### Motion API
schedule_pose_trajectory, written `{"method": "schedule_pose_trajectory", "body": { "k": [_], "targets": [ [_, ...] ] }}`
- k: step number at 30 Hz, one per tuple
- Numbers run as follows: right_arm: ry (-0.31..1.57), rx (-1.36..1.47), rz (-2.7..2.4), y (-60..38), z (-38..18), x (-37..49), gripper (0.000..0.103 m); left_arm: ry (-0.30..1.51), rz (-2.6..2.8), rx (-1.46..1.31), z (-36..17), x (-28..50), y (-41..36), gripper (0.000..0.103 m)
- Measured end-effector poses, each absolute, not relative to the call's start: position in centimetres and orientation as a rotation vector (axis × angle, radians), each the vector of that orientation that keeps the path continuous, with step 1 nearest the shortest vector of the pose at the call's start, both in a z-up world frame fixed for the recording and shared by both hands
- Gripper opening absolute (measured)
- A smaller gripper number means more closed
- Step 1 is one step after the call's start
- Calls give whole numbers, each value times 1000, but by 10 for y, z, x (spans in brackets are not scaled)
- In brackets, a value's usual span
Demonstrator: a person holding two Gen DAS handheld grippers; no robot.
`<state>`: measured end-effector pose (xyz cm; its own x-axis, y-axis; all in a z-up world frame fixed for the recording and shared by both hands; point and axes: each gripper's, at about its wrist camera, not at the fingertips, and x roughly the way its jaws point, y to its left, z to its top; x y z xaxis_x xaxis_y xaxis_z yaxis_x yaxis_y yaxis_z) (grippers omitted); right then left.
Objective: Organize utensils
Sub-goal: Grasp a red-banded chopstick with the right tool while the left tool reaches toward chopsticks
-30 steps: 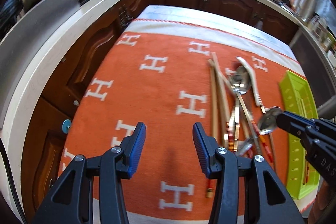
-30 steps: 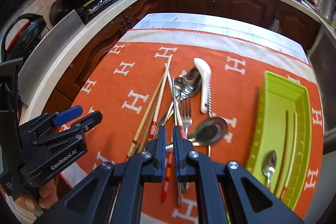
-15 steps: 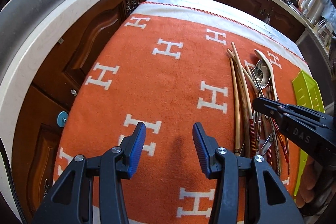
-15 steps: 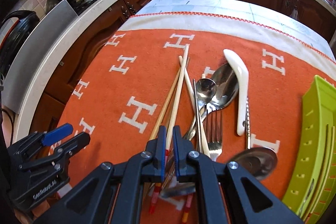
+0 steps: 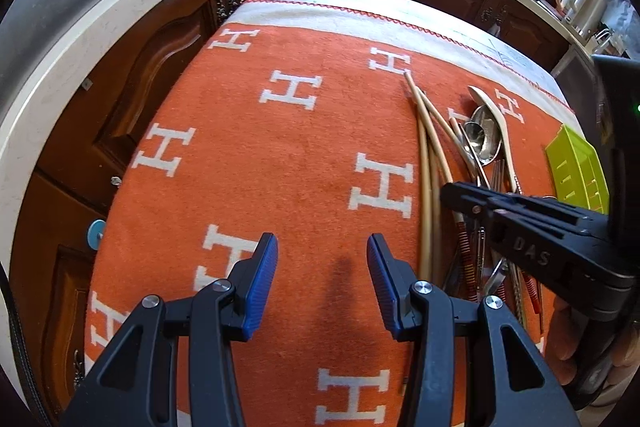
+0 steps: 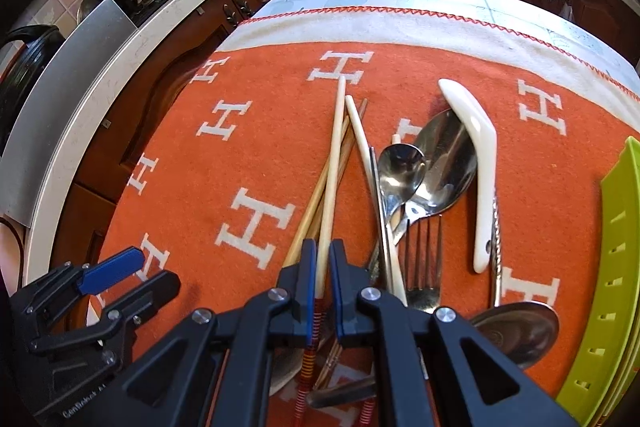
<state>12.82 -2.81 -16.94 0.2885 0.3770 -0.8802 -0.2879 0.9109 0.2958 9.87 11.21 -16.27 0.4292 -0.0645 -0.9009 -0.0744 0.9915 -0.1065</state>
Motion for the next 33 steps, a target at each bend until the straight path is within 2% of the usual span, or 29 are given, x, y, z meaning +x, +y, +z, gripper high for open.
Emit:
{"method": "schedule_pose_trajectory", "body": {
  "k": [15, 33],
  "targets": [
    [1160, 291, 490, -66, -148, 114, 5, 1146, -115, -239, -177, 118, 104, 45],
    [1118, 385, 541, -97, -132, 93, 5, 1154, -126, -119, -185, 137, 64, 40]
  ]
}}
